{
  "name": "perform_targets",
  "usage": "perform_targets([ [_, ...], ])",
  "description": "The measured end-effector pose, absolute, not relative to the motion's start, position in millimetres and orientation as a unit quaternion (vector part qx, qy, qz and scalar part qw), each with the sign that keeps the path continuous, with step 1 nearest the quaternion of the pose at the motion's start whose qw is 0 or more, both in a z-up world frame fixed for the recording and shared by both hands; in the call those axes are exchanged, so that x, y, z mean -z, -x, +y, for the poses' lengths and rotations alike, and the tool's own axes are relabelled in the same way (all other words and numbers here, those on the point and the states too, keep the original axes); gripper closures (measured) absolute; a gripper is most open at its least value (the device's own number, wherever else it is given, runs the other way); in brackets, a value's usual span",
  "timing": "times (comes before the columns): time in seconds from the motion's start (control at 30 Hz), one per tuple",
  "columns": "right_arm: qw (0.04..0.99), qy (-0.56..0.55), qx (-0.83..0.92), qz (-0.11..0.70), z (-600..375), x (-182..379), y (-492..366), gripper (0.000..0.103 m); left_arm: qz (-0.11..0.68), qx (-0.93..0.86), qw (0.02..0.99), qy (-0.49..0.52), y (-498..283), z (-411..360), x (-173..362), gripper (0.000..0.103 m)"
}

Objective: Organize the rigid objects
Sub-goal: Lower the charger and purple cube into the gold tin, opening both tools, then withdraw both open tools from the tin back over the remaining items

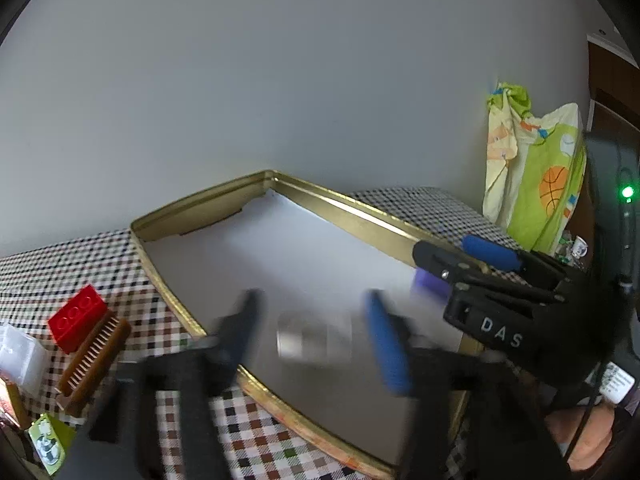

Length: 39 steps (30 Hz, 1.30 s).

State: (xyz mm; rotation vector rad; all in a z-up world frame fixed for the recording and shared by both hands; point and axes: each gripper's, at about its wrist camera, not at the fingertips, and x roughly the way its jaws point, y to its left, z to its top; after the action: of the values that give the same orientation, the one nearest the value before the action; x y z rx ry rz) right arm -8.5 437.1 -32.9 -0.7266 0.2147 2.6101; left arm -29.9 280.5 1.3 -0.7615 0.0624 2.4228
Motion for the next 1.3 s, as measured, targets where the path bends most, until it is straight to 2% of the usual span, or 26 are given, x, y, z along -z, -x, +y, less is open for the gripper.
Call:
perform_targets([
  [0.07,0.217,0.252,-0.94,0.08,437,31,5,0.025,0.008,-0.923,0.287,0.254,24,269,-9,0.0],
  [0.13,0.219,0.227,-0.945,0.083,436,24,-3,0.022,0.004,-0.934,0.277,0.223,19,258,-16,0.001],
  [0.3,0.264,0.165,-0.946,0.09,439,7,-27,0.02,0.01,-0.959,0.219,0.181,12,230,-27,0.001],
  [0.6,0.304,0.117,-0.935,0.139,456,-1,-49,0.019,0.018,-0.975,0.125,0.184,9,175,-22,0.001],
  [0.83,0.314,0.113,-0.935,0.117,447,1,-50,0.019,0.043,-0.973,0.119,0.194,0,171,-12,0.001],
  [1.3,0.359,0.098,-0.927,0.053,414,2,-52,0.019,0.037,-0.973,0.118,0.195,-7,162,-11,0.0],
])
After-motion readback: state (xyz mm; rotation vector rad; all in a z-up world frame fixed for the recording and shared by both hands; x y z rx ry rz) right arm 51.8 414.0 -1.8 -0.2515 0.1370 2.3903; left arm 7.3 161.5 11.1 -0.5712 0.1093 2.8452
